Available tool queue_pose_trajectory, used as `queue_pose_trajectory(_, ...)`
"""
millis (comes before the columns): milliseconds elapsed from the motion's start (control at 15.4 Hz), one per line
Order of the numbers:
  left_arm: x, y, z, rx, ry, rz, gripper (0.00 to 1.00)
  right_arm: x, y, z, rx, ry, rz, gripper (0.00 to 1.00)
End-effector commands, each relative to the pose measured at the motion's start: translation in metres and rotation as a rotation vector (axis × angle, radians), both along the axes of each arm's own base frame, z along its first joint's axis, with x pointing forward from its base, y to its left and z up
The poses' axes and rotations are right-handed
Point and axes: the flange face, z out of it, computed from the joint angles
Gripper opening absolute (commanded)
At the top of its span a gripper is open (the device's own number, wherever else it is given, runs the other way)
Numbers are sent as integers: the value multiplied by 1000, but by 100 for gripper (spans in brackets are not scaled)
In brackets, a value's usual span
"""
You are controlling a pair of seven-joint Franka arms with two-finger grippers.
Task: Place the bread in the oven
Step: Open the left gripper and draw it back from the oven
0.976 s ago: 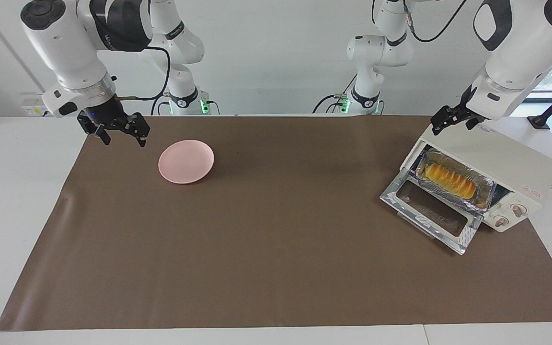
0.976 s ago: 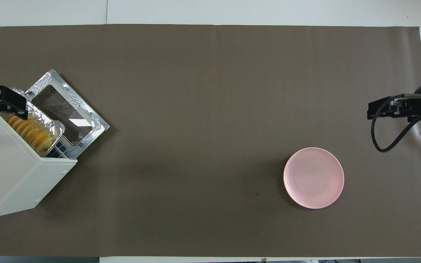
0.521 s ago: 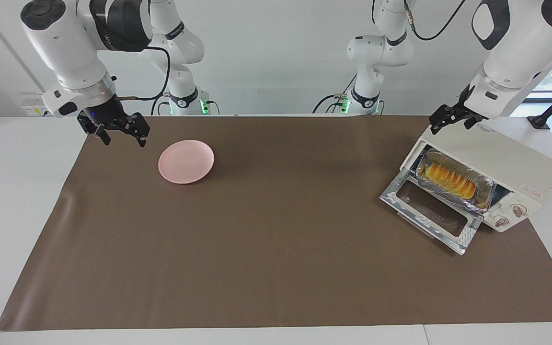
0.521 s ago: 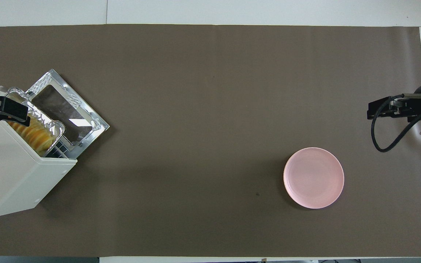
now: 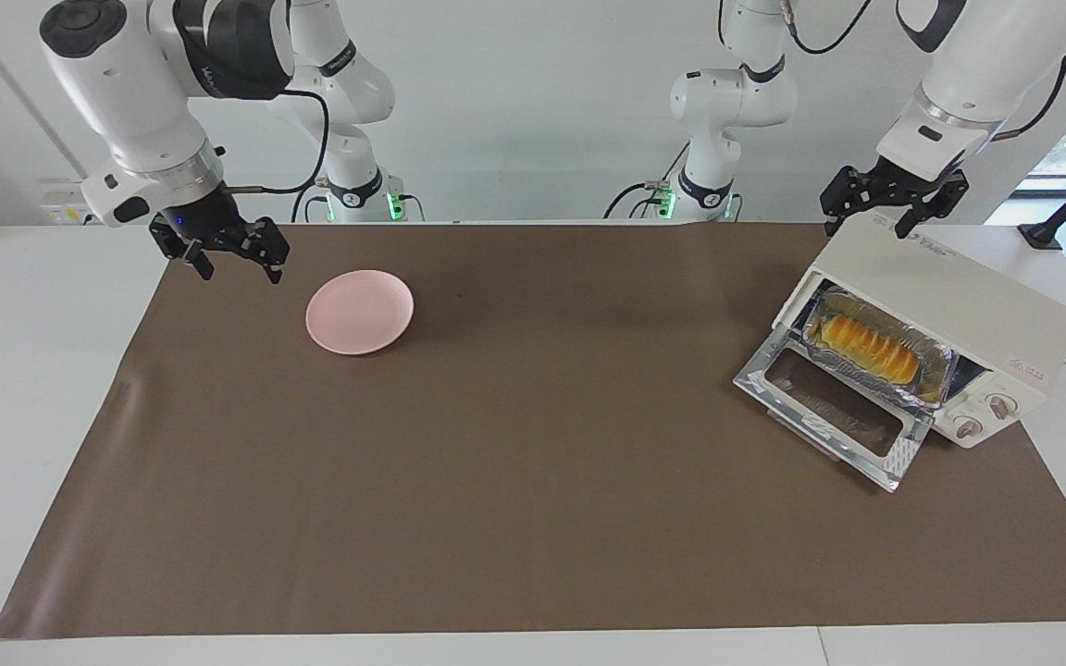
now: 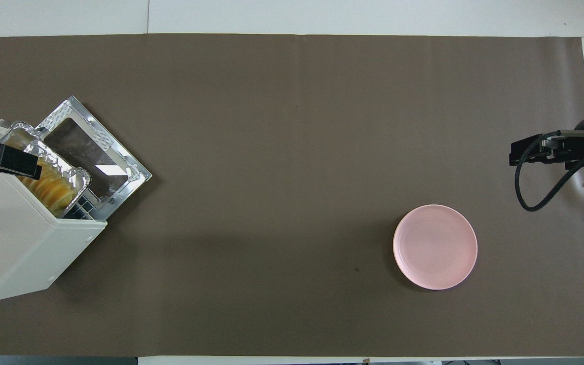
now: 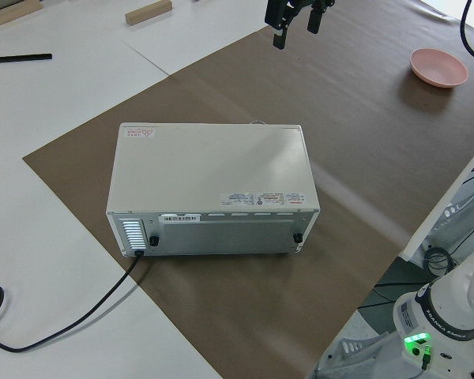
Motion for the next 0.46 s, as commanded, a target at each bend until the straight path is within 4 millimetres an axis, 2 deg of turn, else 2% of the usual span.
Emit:
queue_pose_trajectory(0, -8, -7, -5, -16, -9, -33, 100, -3, -3, 5, -17, 8, 19, 100)
queue_pose_trajectory(390, -7, -13, -12, -16, -14, -44, 100, -3, -3, 5, -17, 8, 19, 100)
